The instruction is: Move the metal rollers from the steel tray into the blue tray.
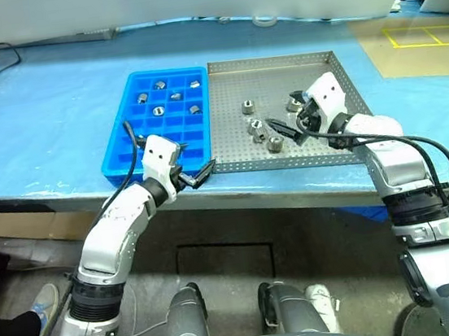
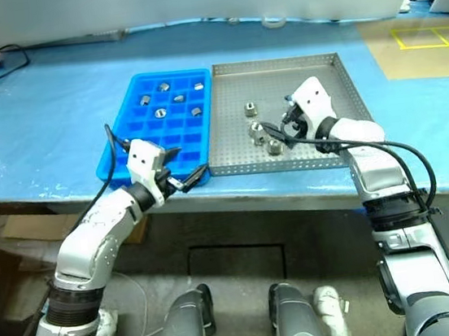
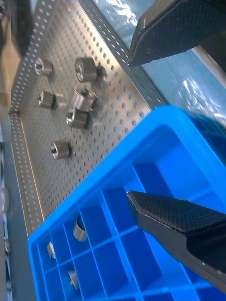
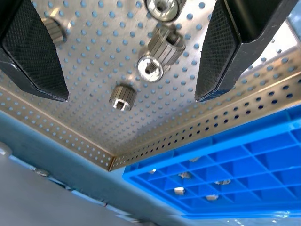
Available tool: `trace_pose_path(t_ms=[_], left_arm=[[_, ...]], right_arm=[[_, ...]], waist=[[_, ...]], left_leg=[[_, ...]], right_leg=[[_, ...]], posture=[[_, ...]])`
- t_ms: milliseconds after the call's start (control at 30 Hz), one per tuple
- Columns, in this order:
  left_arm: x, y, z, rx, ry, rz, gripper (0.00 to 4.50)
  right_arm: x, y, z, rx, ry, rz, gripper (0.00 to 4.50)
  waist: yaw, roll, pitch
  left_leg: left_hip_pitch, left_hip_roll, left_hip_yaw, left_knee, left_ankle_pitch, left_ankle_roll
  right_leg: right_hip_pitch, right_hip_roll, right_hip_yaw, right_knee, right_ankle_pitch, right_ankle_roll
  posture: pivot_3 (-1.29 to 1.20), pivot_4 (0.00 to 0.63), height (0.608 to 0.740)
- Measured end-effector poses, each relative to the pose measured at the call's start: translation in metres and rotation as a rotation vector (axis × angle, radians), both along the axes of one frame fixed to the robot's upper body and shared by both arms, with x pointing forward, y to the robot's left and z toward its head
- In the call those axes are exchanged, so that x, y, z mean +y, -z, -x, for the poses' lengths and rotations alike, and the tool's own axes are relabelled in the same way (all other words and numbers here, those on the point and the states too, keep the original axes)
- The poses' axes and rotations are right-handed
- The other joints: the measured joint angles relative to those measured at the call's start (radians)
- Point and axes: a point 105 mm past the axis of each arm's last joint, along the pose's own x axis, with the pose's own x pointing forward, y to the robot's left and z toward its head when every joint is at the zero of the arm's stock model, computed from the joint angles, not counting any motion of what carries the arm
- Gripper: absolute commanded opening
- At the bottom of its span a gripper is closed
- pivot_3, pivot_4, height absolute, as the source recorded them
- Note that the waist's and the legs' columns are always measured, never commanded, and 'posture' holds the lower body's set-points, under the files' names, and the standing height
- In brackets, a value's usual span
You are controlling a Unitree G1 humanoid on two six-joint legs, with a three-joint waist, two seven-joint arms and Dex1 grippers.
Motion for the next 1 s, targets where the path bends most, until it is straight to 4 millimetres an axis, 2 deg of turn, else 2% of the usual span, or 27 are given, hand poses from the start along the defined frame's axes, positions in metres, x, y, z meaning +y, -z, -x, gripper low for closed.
trace_pose_path(t_ms=[100,233,400,500,567,700,767,1000], left_arm=[[0.002,-0.004,-0.007,-0.015,-0.007,-0.012,4.48],[0.014,-0.023,-0.024,-0.089,-0.013,-0.078,4.48],[0.027,-0.049,-0.054,-0.134,0.027,-0.119,4.48],[0.019,-0.059,-0.060,-0.138,0.117,-0.089,4.48],[0.011,-0.058,-0.063,-0.121,0.154,-0.053,4.48],[0.009,-0.053,-0.072,-0.074,0.202,-0.034,4.48],[0.007,-0.054,-0.072,-0.074,0.238,-0.045,4.48],[-0.010,-0.056,-0.050,-0.066,0.417,-0.061,4.48]], right_arm=[[0.009,-0.002,-0.002,-0.020,-0.020,-0.019,4.50],[0.033,0.009,-0.002,-0.002,-0.062,-0.044,4.50],[0.039,0.012,0.000,-0.004,-0.065,-0.070,4.50],[0.042,0.017,0.004,0.010,-0.050,-0.127,4.50],[0.043,0.014,0.008,0.013,-0.040,-0.165,4.50],[0.039,0.007,0.015,-0.003,-0.015,-0.208,4.50],[0.035,0.011,0.016,0.009,0.005,-0.211,4.50],[0.020,0.033,0.019,0.059,0.060,-0.188,4.50]], waist=[[0.005,0.000,0.000],[0.008,0.000,0.000],[0.022,0.000,0.000],[0.021,0.000,0.000],[0.020,0.000,0.000],[0.011,0.000,0.000],[0.006,0.000,0.000],[-0.003,0.000,0.000]], left_leg=[[0.000,0.000,0.000,0.000,0.000,0.000],[-0.002,0.000,-0.001,0.000,0.000,0.000],[-0.006,0.000,0.000,0.001,0.000,0.000],[-0.009,-0.001,0.001,0.001,0.000,0.000],[-0.010,-0.001,0.001,0.001,0.000,0.000],[-0.010,0.000,0.002,0.001,0.000,0.000],[-0.010,-0.001,0.002,0.001,0.000,0.000],[-0.010,0.000,0.002,0.000,0.000,0.000]], right_leg=[[0.000,0.000,-0.001,0.000,0.000,0.000],[-0.002,0.000,-0.001,0.000,0.000,0.000],[-0.005,0.000,-0.001,0.001,0.001,-0.001],[-0.007,-0.001,0.000,0.001,0.001,-0.001],[-0.009,-0.001,0.000,0.001,0.001,-0.001],[-0.010,-0.001,0.000,0.002,0.001,-0.001],[-0.010,-0.001,0.000,0.002,0.001,-0.001],[-0.010,-0.001,0.000,0.001,0.001,-0.001]], posture=[[0.03,0.150,0.740],[0.02,0.150,0.740],[-0.06,0.150,0.740],[-0.10,0.150,0.740],[-0.11,0.150,0.740],[-0.13,0.150,0.740],[-0.14,0.150,0.740],[-0.20,0.150,0.740]])
